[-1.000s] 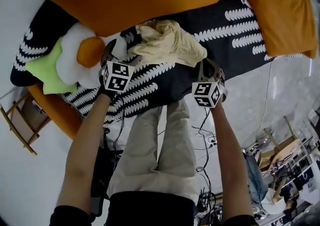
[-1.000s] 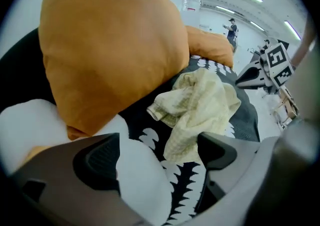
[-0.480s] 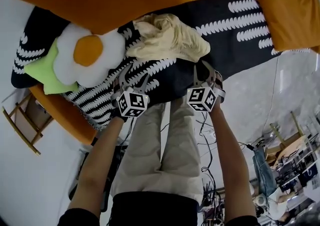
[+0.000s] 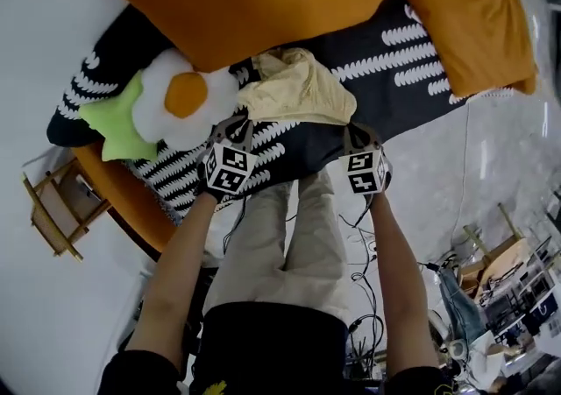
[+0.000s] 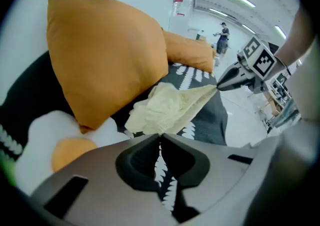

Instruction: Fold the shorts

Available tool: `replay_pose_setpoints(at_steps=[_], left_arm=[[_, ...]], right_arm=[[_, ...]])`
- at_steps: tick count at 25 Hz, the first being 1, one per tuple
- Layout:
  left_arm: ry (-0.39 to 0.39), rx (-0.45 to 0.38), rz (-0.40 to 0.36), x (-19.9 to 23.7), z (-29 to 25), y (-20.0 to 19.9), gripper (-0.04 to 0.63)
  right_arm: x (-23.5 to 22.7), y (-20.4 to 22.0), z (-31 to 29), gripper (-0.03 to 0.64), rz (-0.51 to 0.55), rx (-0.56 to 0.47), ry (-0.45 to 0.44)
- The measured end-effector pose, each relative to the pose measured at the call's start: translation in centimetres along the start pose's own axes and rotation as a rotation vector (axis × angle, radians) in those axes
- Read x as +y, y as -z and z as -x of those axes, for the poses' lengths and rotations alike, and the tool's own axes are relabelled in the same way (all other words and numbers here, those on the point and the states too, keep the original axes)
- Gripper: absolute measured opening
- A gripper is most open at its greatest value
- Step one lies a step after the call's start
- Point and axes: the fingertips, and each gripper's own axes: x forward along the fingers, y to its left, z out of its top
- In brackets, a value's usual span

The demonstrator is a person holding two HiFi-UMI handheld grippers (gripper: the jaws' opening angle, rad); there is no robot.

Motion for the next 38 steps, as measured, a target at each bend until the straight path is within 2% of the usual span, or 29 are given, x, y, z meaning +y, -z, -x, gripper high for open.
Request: replay_pose_setpoints(at_steps=[3,7,11,15,20,26,30,33,35,38], left_arm=[[0.038,0.056,-0.060,-0.8,8.2,-3.1,0.025],[0.097,0.119,-0.110,-2.0,17.7,-5.7,0.025],[0.113,0.093,-0.232,-1.8,23.5,-10.5,0.025],[0.145,0.084,-0.387,-2.1,26.4,-16.0,0.025],[0.161,0.056,-0.566,-4.3,26.1,-25.0,0.025],[0.133,0.079,-0.771,-8.7,20.6,-35.4,0.025],[0.130,0.062,-0.801,-12.3,16.6,-41.4,0.025],[0.113,-0.042,-0.766,-13.2,14.5,-47.4,0.025],[0.118,-0.085,-0.771,-13.9,13.4,-48.5,0.026],[0.128,-0.120,-0.794,-15.2,10.6,-48.6,0.026]], right_arm=[[1.0,-3.8,9.1,0.020,-0.062,-0.006,-0.036],[3.3,-6.5,19.4,0.018,-0.060,0.044,-0.056],[3.1,-9.9,26.6,0.018,-0.054,0.045,-0.017],[1.2,-12.3,32.9,0.018,-0.044,0.038,0.011],[-4.3,-12.9,37.7,0.018,-0.065,0.049,0.057],[-13.4,-10.4,39.0,0.018,-0.107,0.055,0.109],[-19.6,-7.9,39.5,0.018,-0.165,0.028,0.127],[-23.8,-8.3,40.1,0.018,-0.264,-0.064,0.139],[-23.6,-7.1,39.6,0.018,-0.335,-0.105,0.129],[-22.7,-4.3,37.5,0.020,-0.334,-0.111,0.174]])
